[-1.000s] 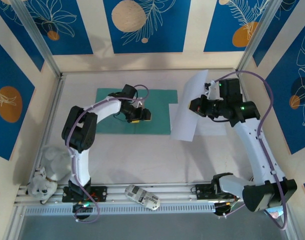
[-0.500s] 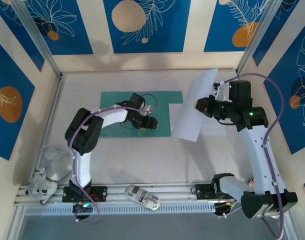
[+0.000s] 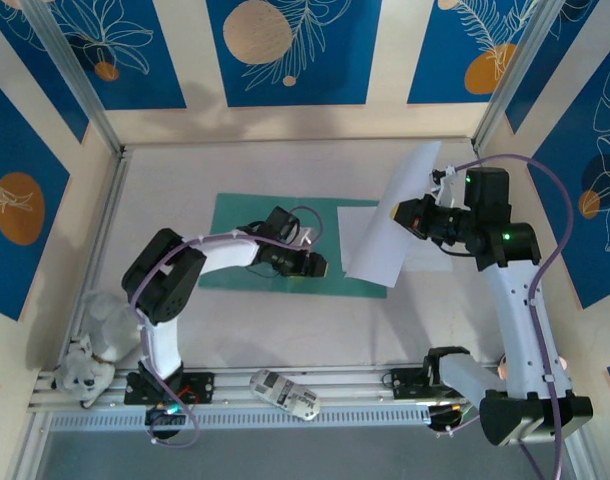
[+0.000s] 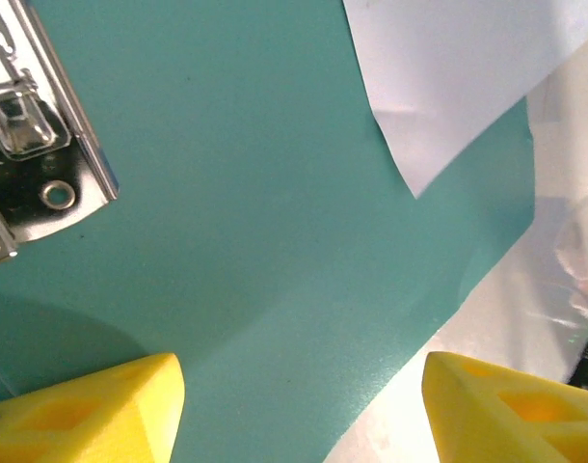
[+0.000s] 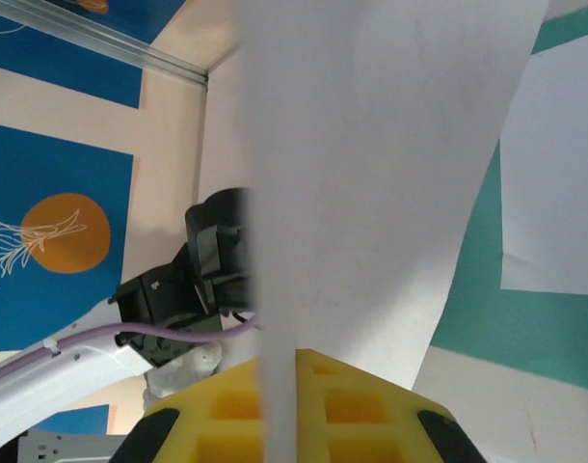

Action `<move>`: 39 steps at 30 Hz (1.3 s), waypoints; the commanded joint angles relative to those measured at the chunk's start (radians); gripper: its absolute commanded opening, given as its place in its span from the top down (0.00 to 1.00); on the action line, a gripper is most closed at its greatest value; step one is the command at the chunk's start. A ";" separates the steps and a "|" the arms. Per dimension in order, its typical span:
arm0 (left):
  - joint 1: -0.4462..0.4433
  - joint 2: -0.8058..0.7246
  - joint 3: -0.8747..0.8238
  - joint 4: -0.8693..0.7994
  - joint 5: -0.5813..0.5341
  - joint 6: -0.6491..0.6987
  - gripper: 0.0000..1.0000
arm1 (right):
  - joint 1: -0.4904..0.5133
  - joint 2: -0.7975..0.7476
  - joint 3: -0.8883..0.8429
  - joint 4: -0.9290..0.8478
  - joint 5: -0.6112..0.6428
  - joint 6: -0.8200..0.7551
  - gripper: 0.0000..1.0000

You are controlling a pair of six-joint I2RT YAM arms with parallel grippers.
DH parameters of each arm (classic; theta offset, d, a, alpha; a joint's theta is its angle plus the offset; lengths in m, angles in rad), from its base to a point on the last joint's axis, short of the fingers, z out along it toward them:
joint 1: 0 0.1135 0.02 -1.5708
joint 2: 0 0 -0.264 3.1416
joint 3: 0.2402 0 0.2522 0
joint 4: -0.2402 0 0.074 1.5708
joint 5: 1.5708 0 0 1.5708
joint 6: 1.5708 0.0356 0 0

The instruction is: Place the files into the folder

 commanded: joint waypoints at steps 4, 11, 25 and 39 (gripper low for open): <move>0.003 -0.134 -0.056 0.043 0.060 -0.138 0.32 | 0.016 0.002 -0.031 0.115 -0.098 0.048 1.00; 0.118 -0.303 -0.021 -0.251 -0.065 -0.033 0.30 | 0.080 0.041 -0.032 0.236 -0.128 0.050 1.00; 0.492 -0.529 -0.263 -0.390 -0.285 0.015 0.12 | 0.406 0.346 0.158 0.423 -0.109 -0.073 1.00; 0.573 -0.538 -0.385 -0.321 -0.243 0.022 0.11 | 0.565 0.727 0.355 0.307 0.249 -0.254 1.00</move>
